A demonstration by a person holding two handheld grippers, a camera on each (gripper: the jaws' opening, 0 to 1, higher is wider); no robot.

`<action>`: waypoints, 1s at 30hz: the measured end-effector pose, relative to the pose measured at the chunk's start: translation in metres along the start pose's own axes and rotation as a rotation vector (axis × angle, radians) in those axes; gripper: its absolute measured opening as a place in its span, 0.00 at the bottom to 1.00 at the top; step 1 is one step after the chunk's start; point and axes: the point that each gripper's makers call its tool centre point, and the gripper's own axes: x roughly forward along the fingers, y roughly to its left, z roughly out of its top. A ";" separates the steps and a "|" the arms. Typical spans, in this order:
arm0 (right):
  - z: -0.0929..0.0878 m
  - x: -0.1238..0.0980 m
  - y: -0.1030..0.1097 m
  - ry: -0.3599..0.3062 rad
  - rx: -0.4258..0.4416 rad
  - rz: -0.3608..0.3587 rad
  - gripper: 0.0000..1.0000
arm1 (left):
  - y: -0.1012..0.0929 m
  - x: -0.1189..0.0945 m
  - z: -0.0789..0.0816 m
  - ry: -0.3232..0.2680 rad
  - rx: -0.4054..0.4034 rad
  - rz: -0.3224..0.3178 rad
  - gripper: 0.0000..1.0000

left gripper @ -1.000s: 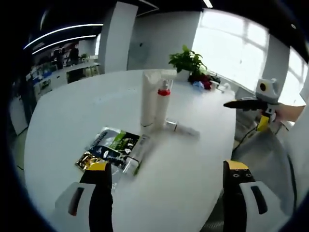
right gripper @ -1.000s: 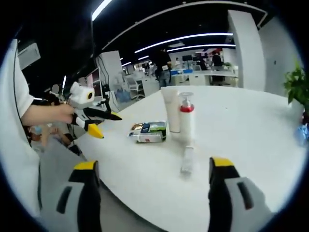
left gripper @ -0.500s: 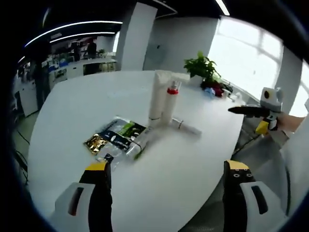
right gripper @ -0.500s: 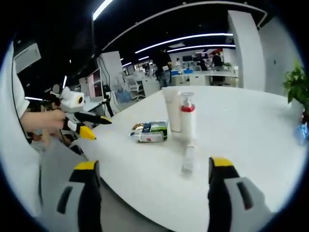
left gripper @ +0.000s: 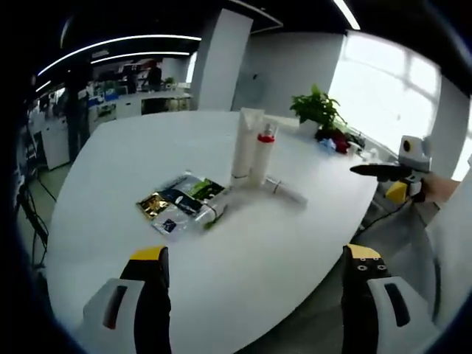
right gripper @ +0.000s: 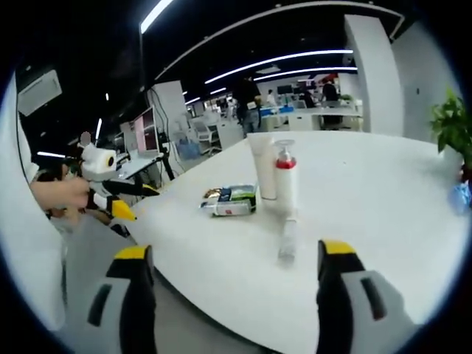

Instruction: Arrange the skincare products in the storage area until every visible bottle or jar stands upright without overlapping.

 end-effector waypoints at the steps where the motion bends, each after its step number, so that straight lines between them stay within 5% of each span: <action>1: 0.001 -0.001 -0.002 -0.005 0.001 -0.002 0.92 | -0.001 0.000 -0.001 0.000 -0.002 0.000 0.95; 13: 0.000 0.003 -0.010 -0.003 0.003 -0.008 0.91 | 0.001 -0.002 0.003 -0.013 -0.003 0.020 0.96; 30: -0.012 0.036 -0.033 0.112 -0.034 -0.012 0.83 | 0.004 0.003 -0.001 -0.049 -0.037 0.046 0.92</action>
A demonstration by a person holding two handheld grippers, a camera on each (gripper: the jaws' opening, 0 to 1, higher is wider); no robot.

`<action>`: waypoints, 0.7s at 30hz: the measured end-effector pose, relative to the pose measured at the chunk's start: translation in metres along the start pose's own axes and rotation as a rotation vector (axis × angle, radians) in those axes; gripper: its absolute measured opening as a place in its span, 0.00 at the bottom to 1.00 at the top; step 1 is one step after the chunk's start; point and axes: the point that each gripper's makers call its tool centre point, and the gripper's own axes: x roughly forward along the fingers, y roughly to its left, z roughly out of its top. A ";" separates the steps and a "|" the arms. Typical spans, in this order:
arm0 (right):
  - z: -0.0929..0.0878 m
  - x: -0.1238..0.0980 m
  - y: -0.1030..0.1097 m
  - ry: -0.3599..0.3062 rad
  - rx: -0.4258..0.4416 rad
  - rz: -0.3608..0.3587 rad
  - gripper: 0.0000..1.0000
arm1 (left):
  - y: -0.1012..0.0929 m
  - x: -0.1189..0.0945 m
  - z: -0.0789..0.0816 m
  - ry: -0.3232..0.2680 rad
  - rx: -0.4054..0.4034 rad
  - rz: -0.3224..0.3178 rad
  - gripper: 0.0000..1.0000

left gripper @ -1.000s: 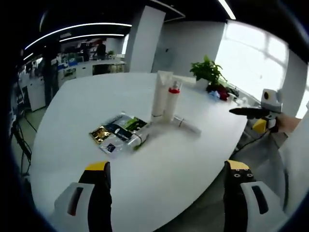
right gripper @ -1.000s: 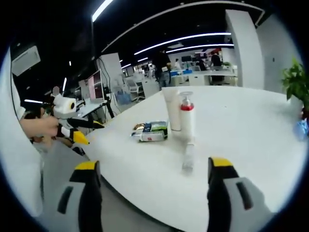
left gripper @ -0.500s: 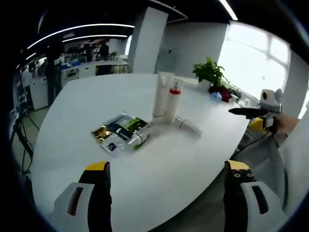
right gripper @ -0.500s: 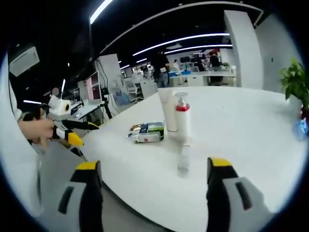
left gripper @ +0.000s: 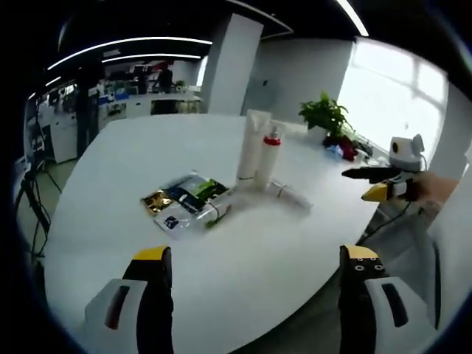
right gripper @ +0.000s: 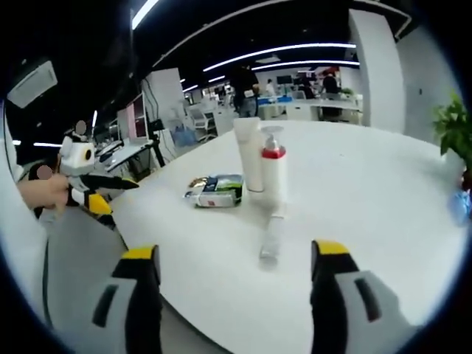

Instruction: Arrange the skincare products in the storage area until every visible bottle or jar stands upright without overlapping.

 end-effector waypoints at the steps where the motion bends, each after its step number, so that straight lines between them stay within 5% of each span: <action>1: 0.000 0.003 -0.001 0.007 0.000 0.001 0.82 | 0.001 0.000 0.000 -0.004 -0.002 0.003 0.92; 13: -0.010 0.044 -0.020 0.118 -0.023 0.004 0.76 | 0.010 0.000 -0.005 -0.002 0.034 0.046 0.91; 21: -0.022 0.075 -0.042 0.253 -0.080 -0.037 0.59 | 0.013 0.001 -0.005 -0.011 0.006 0.042 0.90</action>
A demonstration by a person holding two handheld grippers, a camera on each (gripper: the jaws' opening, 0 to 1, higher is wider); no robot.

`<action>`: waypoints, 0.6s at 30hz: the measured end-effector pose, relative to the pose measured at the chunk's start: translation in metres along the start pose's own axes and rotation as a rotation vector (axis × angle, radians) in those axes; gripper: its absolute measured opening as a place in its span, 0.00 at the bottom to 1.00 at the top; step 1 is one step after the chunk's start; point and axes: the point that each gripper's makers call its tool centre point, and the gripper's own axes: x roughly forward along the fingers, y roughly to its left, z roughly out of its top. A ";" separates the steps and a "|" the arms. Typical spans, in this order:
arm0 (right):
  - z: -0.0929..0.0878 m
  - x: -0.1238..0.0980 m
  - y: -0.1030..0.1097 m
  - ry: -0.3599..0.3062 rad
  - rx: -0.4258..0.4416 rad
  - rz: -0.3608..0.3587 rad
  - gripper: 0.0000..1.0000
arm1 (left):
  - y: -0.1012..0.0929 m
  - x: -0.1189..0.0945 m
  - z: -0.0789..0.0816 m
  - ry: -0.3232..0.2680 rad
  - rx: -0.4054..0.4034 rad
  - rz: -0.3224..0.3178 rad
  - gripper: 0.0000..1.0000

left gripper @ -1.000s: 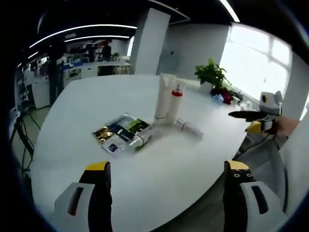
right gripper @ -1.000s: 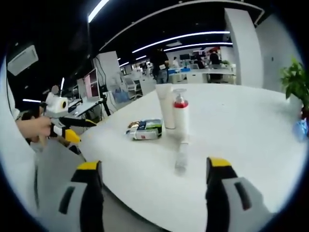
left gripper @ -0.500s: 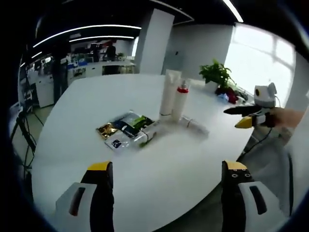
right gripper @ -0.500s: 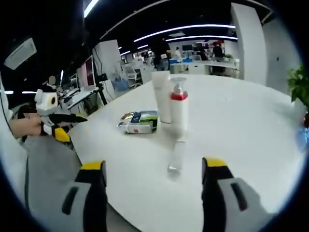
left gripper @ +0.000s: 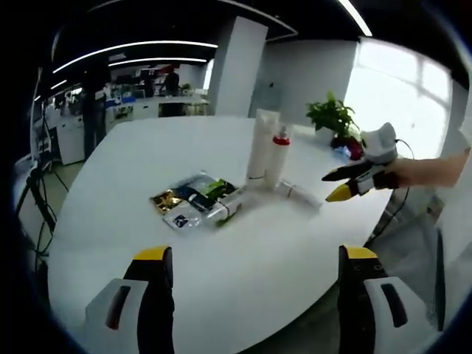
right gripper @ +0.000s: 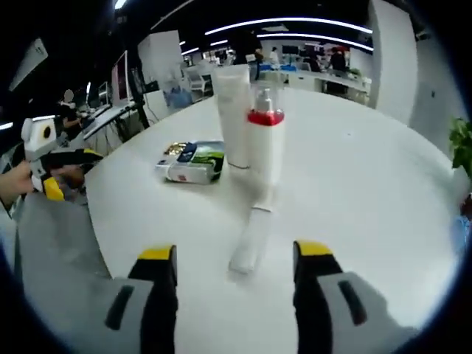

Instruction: Arrange the skincare products in the storage area until every visible bottle or jar stands upright without overlapping.

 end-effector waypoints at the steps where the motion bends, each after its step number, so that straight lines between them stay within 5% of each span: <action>1: 0.000 0.006 -0.001 0.019 -0.011 -0.002 0.56 | 0.000 0.000 0.000 0.000 -0.003 -0.002 0.90; 5: -0.014 0.020 -0.003 0.156 -0.004 -0.020 0.45 | -0.001 0.000 0.000 -0.002 -0.012 -0.009 0.89; 14: -0.013 0.045 -0.009 0.220 -0.033 -0.075 0.37 | -0.003 -0.001 0.002 -0.008 -0.028 -0.016 0.88; 18: -0.016 0.054 -0.019 0.268 -0.018 -0.111 0.30 | -0.007 0.000 0.003 0.013 0.030 -0.021 0.86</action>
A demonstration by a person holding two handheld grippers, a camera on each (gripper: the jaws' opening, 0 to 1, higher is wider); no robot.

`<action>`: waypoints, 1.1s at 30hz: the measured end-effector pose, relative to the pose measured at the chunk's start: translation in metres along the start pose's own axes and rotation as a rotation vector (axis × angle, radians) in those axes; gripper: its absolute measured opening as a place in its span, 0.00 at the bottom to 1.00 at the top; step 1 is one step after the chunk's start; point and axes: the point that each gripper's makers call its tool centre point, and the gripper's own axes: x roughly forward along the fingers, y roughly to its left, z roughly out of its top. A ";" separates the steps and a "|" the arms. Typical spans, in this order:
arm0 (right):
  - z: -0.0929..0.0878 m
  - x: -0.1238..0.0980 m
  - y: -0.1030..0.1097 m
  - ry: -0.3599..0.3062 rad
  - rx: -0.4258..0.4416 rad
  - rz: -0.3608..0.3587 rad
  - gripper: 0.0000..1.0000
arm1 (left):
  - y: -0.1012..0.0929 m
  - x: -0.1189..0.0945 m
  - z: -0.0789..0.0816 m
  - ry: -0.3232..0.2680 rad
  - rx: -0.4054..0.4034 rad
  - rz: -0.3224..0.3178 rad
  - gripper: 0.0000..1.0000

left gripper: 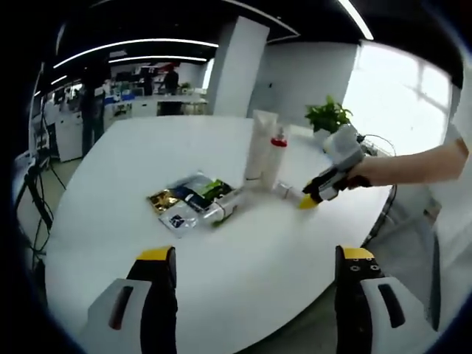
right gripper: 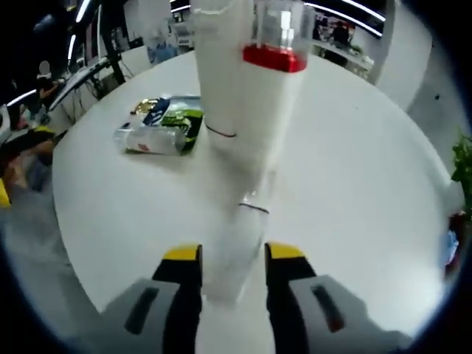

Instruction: Arrange the skincare products in the storage area until every visible bottle or jar stands upright without overlapping.

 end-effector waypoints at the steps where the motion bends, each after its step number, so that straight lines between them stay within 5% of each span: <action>1: 0.001 0.002 -0.001 0.001 0.002 -0.005 0.29 | -0.001 0.000 0.001 0.001 0.002 -0.002 0.86; 6: 0.004 0.006 -0.002 -0.011 0.035 0.002 0.21 | -0.006 0.002 0.006 -0.008 0.000 -0.019 0.85; 20: 0.008 0.001 0.001 -0.085 -0.089 -0.005 0.19 | -0.018 0.004 0.014 -0.017 0.017 -0.045 0.84; 33: 0.052 -0.074 0.072 -0.362 -0.219 0.057 0.19 | -0.049 0.001 0.037 -0.084 -0.057 -0.133 0.85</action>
